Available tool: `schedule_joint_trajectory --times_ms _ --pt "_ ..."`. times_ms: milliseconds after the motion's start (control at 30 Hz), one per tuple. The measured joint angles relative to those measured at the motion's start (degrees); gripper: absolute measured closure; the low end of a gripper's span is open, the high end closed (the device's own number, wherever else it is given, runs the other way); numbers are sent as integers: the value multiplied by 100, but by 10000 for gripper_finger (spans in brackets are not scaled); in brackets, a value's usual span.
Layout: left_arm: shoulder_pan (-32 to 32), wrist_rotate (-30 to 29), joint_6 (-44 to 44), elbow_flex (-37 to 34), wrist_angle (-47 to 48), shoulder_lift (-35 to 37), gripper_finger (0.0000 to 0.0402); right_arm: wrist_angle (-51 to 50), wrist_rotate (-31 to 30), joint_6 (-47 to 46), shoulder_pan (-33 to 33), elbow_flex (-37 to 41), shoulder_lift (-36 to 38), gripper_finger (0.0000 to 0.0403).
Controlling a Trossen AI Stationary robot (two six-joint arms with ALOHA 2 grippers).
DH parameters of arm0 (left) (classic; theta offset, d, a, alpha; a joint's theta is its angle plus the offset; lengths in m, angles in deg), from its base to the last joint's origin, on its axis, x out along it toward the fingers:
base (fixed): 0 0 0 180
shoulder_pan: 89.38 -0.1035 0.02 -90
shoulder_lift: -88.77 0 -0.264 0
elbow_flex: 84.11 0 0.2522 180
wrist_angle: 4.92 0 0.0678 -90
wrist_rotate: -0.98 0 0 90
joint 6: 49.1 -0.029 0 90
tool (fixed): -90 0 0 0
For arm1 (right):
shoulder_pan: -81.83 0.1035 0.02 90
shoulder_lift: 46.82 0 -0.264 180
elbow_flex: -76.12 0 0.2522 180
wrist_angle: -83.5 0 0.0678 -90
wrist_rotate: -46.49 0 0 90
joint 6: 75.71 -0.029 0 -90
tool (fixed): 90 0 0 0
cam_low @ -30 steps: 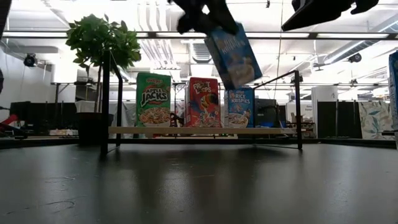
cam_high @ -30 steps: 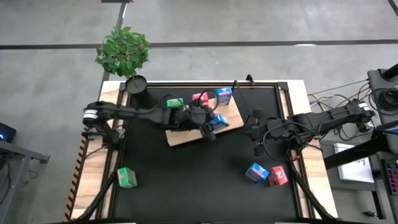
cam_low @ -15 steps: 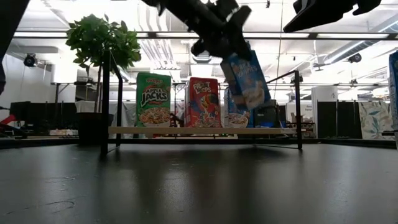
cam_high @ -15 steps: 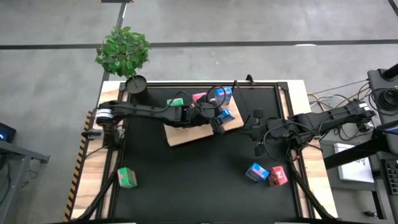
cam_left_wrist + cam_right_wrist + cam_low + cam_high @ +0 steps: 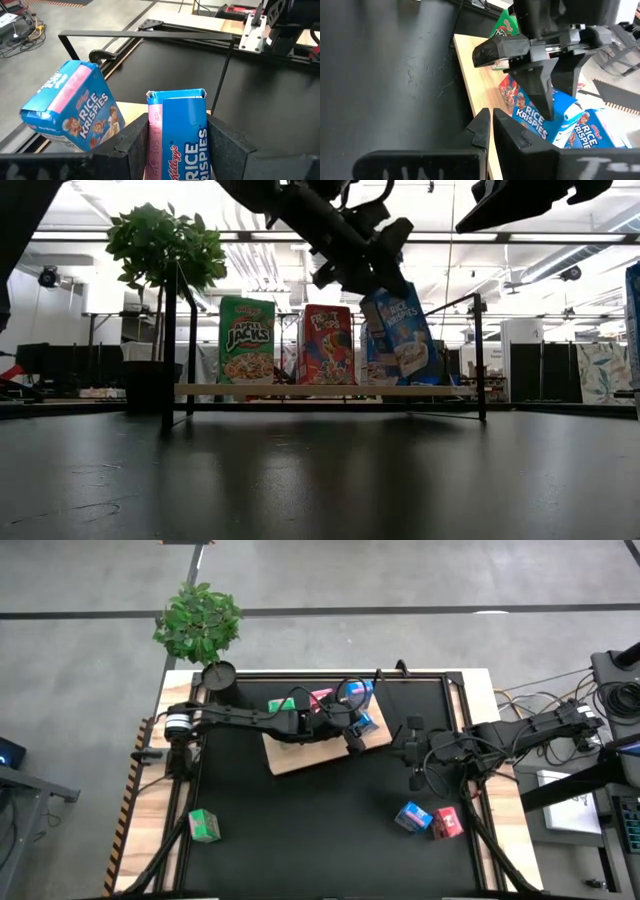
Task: Stack cereal on shelf
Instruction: Align the left blue cereal box with the other blue cereal box on the shelf
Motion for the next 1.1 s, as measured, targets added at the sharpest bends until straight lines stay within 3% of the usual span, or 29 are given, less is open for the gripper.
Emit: schedule_joint_trajectory --times_ms 767,1100 --pt "-11 2 -121 -11 -408 -278 243 2 -2 -42 0 0 0 390" --pt "-43 0 -128 -11 -497 -275 189 2 -4 -60 0 0 0 390"
